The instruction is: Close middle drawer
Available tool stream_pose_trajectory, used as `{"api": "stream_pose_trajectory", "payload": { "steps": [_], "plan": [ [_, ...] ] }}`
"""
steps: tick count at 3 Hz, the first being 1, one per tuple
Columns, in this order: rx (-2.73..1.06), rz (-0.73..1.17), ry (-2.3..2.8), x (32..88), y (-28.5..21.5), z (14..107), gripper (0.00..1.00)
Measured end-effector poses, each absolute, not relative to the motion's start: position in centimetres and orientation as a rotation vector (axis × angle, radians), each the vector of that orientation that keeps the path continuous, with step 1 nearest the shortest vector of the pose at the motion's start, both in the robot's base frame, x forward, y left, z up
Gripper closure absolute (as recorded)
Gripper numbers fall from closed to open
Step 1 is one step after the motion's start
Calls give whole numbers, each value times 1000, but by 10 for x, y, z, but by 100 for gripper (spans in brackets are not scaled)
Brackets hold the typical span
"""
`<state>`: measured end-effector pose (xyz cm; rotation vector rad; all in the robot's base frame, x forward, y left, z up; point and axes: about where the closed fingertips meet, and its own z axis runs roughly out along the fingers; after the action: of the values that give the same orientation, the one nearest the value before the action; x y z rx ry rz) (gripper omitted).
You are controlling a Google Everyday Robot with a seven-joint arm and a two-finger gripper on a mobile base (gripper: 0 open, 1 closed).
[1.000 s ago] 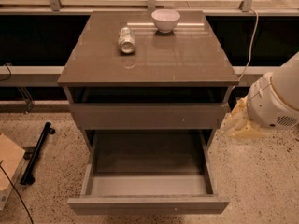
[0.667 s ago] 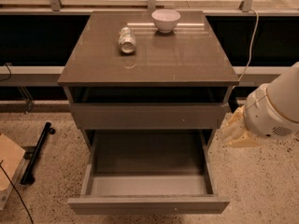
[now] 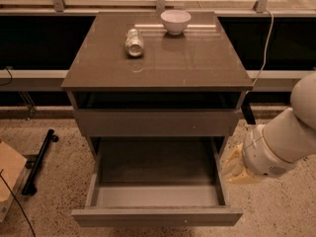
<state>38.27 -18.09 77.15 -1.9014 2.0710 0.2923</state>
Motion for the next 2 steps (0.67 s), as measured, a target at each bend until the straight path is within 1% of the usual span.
{"api": "stream_pose_trajectory", "payload": {
  "steps": [2],
  "plan": [
    [-1838, 449, 2089, 382, -194, 685, 100]
  ]
}}
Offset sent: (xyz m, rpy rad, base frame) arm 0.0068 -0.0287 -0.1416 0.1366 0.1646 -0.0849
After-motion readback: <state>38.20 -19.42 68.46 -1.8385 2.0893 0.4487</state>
